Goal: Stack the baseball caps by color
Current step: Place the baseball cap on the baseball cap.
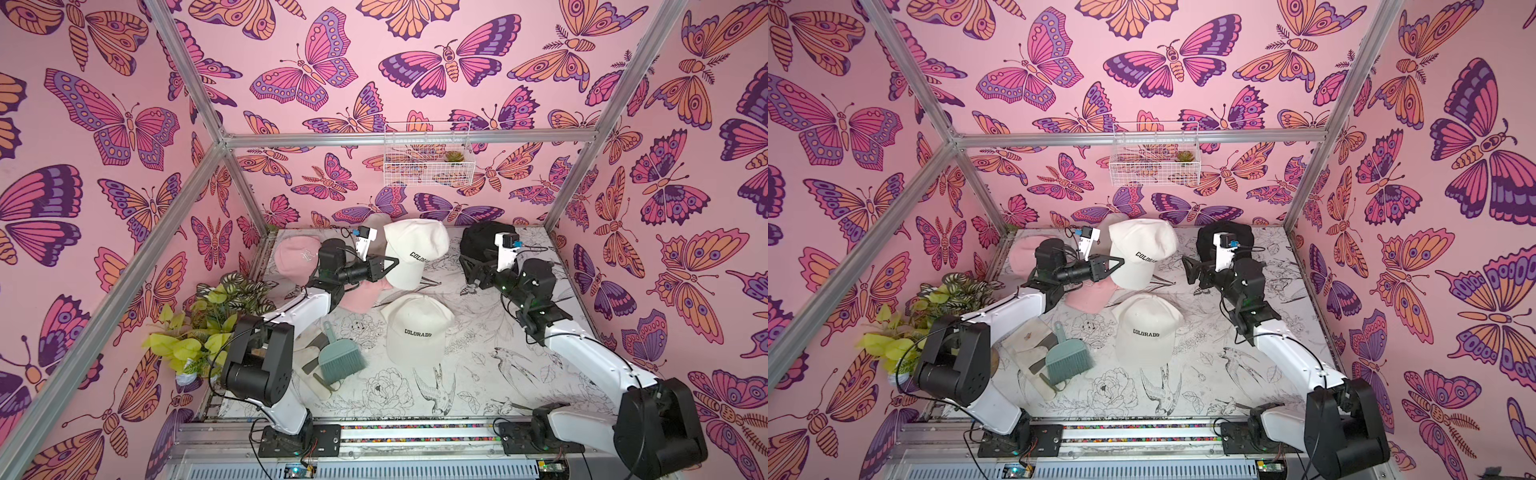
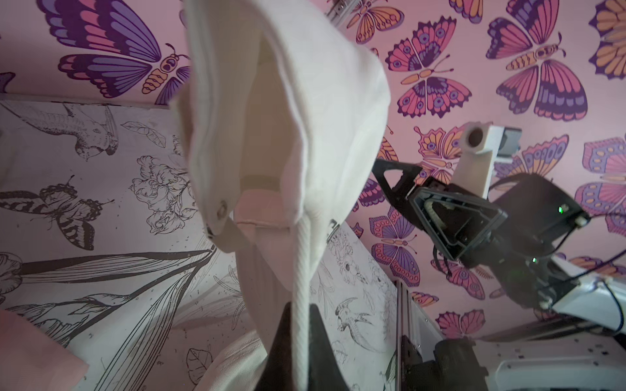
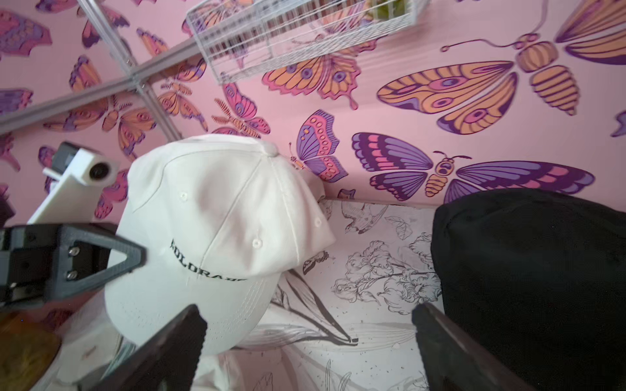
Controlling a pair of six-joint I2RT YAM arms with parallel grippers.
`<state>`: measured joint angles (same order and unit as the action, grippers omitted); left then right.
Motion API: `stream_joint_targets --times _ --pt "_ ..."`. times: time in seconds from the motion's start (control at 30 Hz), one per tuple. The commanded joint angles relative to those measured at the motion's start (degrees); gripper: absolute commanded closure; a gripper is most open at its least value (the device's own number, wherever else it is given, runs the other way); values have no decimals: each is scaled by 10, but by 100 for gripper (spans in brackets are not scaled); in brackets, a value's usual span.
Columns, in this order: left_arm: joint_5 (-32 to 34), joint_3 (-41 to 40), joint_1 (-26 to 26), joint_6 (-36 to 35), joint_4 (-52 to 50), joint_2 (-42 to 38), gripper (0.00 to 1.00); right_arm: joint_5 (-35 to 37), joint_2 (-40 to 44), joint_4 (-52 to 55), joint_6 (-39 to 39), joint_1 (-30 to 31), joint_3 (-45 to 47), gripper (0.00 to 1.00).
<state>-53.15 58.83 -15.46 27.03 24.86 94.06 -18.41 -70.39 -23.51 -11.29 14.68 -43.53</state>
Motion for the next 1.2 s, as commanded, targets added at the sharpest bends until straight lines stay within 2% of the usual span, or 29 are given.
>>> stream_joint_targets --times 0.0,0.17,0.27,0.33,0.47,0.53,0.63,0.9,1.17 --pt "-93 25 9 -140 -102 -31 100 -94 1 98 113 -8 -26 0" --pt "-113 50 14 -265 -242 -58 100 -169 0 120 164 -25 -53 0" --pt "-133 57 18 -307 -287 -74 100 -229 7 161 193 -44 -76 0" --pt "-153 60 21 -332 -310 -81 100 -257 11 215 239 -47 -97 1" --pt "-183 82 22 -379 -378 -85 100 -296 23 322 336 -47 -135 1" --pt "-190 90 23 -401 -403 -89 100 -300 28 332 349 -47 -143 1" --pt "-193 91 23 -413 -414 -98 100 -330 29 343 356 -47 -159 0" --pt "-209 87 23 -420 -426 -112 100 -414 -6 474 425 -41 -242 2" --pt "-228 90 22 -432 -432 -104 100 -396 -51 529 480 -2 -290 9"
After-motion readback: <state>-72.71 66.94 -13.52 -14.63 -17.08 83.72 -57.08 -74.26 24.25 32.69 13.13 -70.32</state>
